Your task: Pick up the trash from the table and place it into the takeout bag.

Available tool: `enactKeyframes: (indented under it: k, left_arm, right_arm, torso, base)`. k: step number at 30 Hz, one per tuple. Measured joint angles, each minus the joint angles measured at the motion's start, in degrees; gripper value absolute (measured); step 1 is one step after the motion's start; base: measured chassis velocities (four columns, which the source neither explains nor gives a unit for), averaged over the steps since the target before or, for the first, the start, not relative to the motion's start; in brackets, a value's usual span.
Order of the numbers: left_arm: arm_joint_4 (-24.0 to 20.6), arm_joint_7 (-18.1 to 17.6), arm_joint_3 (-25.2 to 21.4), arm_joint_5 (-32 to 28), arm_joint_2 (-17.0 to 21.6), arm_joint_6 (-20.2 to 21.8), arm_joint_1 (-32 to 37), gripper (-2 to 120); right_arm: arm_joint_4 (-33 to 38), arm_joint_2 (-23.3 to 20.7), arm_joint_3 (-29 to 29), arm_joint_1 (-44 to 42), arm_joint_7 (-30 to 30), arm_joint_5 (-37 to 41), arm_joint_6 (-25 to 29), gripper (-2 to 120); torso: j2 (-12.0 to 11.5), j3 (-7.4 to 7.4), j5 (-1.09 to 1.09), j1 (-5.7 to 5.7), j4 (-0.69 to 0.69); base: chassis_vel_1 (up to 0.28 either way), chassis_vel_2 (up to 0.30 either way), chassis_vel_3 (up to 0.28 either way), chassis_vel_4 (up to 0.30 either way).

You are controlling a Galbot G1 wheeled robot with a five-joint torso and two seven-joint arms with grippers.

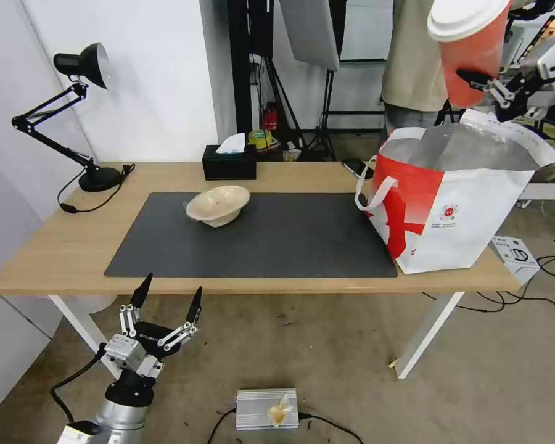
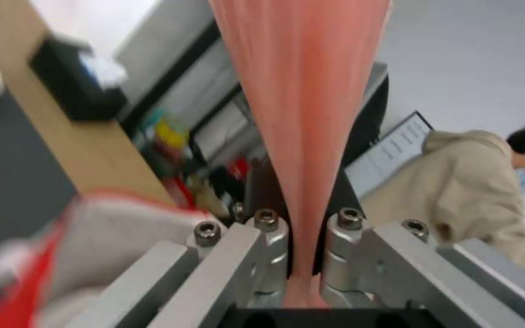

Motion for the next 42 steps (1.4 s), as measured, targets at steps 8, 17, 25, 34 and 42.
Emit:
enactKeyframes:
  k: [8,17,25,34,42]
  left_arm:
    - [-0.2,0.3,0.2,-0.1,-0.1,-0.1,0.0,100]
    - [-0.2,0.5,0.7,-0.1,-0.6,-0.3,0.1,100]
    - [0.1,0.9,1.1,0.0,-0.6,-0.4,0.0,100]
    - [1.0,0.9,1.1,-0.1,-0.6,-0.4,-0.2,100]
    - [1.7,1.0,1.1,-0.1,-0.7,-0.4,-0.5,100]
  right_arm:
    - [-4.4,0.6,-1.1,0.0,-4.2,-8.6,2.0,3]
    - [-10.1,3.4,-3.9,0.4,-5.6,-19.4,5.8,3]
    - [-14.0,6.8,-5.6,1.3,-6.2,-27.0,8.5,3]
    - [-18.1,10.5,-6.6,2.2,-7.0,-35.8,13.0,2]
    - [-20.1,12.3,-7.0,2.3,-7.5,-41.0,14.9,2]
  torso:
    - [0.0,0.0,-0.01,0.0,0.0]
    - [0.0,0.01,0.0,0.0,0.0]
    - [0.0,0.01,0.0,0.0,0.0]
    - [0.0,0.01,-0.01,0.0,0.0]
    - [0.0,0.0,-0.01,0.0,0.0]
  base:
    - [0.0,0.0,0.0,0.0]
    - [0.0,0.0,0.0,0.0]
    - [0.0,0.0,0.0,0.0]
    - [0.0,0.0,0.0,0.0]
    - [0.0,0.0,0.0,0.0]
